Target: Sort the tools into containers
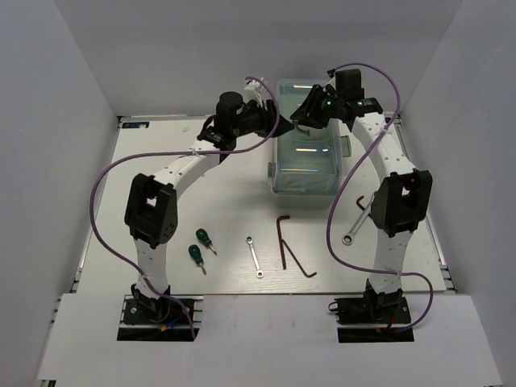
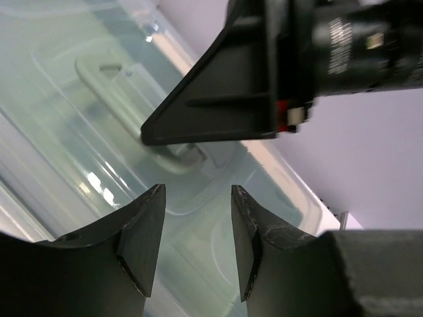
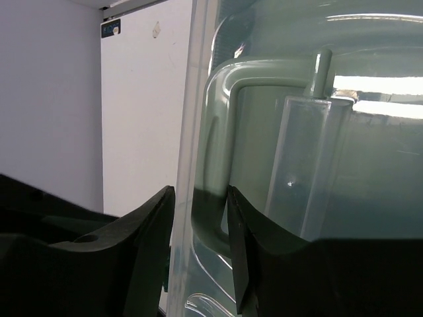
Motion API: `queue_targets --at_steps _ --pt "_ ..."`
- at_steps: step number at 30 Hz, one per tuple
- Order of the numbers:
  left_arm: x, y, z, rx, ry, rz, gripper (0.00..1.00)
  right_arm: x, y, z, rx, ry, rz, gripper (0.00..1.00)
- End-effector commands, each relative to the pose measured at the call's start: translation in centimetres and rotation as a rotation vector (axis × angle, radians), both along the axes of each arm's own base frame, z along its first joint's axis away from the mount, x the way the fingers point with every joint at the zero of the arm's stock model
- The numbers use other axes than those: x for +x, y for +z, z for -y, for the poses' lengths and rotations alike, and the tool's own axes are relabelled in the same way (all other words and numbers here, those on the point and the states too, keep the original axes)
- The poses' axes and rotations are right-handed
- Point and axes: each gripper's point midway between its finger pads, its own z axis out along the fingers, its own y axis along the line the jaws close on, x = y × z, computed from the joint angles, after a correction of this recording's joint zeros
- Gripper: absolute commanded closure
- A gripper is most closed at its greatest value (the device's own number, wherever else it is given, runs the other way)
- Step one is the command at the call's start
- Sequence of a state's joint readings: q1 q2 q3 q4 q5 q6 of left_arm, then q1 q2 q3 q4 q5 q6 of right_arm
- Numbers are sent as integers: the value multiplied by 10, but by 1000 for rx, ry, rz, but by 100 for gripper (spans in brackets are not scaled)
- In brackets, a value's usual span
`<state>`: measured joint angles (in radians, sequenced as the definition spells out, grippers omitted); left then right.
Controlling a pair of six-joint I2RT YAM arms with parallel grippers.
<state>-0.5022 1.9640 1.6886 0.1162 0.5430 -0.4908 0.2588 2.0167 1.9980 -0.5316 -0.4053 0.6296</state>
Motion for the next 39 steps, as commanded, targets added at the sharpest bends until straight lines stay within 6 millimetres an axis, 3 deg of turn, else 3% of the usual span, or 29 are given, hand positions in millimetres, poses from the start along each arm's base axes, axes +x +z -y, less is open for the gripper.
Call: queue_targets --at_steps 1,3,15,16,18,19,23,24,25,27,29,31,33,34,35,36,39 --pt "-4 9 12 -14 -21 9 45 -15 46 -10 88 52 71 57" --pt "1 -5 13 7 -8 -25 45 -15 46 -10 95 58 73 57" --pt "19 -18 25 71 96 -41 42 -17 48 -11 113 64 62 57" --pt "22 -8 24 65 110 -28 41 -17 50 -10 117 64 66 57" --pt "26 -21 28 97 130 -48 41 -18 50 -10 119 66 62 57" --pt "24 -13 33 91 129 -37 41 -18 50 -10 121 69 64 57" --pt "31 -29 40 121 143 -67 41 -18 52 -10 130 70 64 58" --pt "34 -22 38 118 161 -58 41 -19 52 -10 131 69 64 58" --pt "32 -33 43 136 159 -77 41 -19 53 -8 132 67 63 58" --pt "34 -32 41 139 178 -75 41 -18 53 -7 132 66 64 58" --pt "31 -37 46 146 169 -81 41 -19 57 -6 139 68 70 53" --pt "33 -37 46 142 181 -88 41 -18 61 -2 126 68 93 33" --pt "35 -40 45 150 191 -93 41 -17 62 16 12 18 133 26" --pt "36 -43 44 158 200 -99 41 -23 77 26 -29 -6 172 22" --pt "38 -43 42 160 213 -98 41 -11 73 48 -136 -91 226 22" --pt "38 -43 42 160 213 -98 41 -11 71 56 -164 -109 239 22" --pt "38 -46 42 169 242 -108 41 -12 74 109 -364 -291 317 23"
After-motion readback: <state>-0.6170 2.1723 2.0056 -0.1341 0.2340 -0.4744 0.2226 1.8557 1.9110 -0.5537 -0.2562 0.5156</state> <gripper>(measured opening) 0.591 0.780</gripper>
